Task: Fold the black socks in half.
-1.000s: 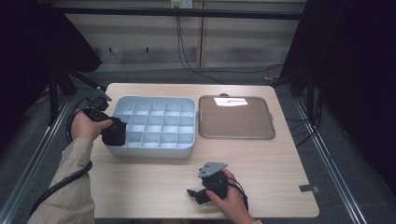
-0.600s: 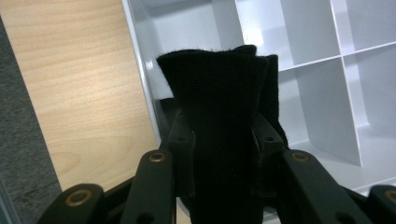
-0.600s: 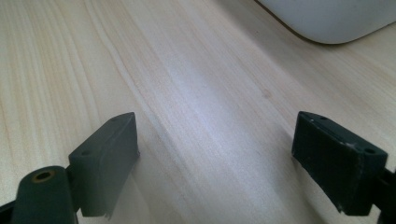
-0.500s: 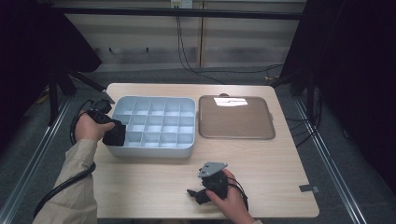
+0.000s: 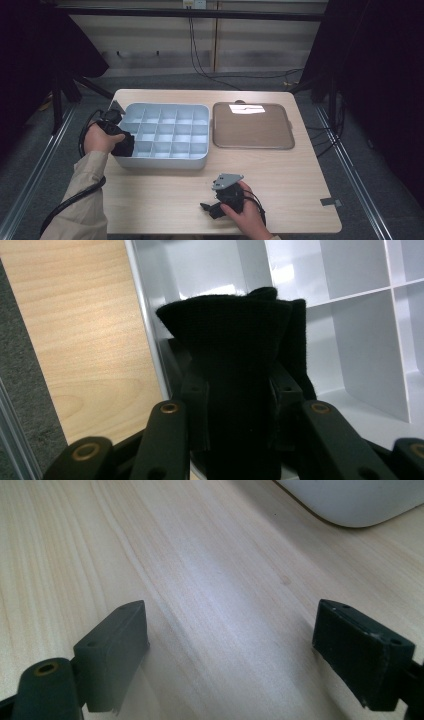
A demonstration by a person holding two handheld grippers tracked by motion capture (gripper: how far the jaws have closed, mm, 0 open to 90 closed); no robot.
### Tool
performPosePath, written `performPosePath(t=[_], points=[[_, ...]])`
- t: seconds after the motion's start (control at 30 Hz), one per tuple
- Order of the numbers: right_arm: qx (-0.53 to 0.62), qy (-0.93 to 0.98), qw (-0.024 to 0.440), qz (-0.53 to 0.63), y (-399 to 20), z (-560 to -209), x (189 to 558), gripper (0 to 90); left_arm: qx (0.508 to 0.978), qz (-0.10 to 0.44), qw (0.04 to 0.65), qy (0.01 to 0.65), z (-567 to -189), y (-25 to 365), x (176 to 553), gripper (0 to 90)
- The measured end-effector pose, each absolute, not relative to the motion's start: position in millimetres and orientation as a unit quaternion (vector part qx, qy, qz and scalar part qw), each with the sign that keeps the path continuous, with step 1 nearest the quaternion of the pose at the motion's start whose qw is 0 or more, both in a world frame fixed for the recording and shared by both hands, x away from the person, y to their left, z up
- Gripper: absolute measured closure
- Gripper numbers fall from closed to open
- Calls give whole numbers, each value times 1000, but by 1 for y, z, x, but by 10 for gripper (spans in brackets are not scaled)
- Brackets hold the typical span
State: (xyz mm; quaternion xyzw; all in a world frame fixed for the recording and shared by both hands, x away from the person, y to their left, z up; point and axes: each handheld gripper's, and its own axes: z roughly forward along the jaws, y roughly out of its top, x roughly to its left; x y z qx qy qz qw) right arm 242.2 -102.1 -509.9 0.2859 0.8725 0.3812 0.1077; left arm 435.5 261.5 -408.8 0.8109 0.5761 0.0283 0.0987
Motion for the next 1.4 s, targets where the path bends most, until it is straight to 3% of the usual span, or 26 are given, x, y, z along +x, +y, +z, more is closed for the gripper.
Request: performPosePath(t=[0.83,1.4], points=[[285,873,106,381,-102,-510,242,138,808,48,97,580,-417,258,429,675],[284,873,107,382,-102,-510,243,137,806,50,110,580,-401,259,430,613]])
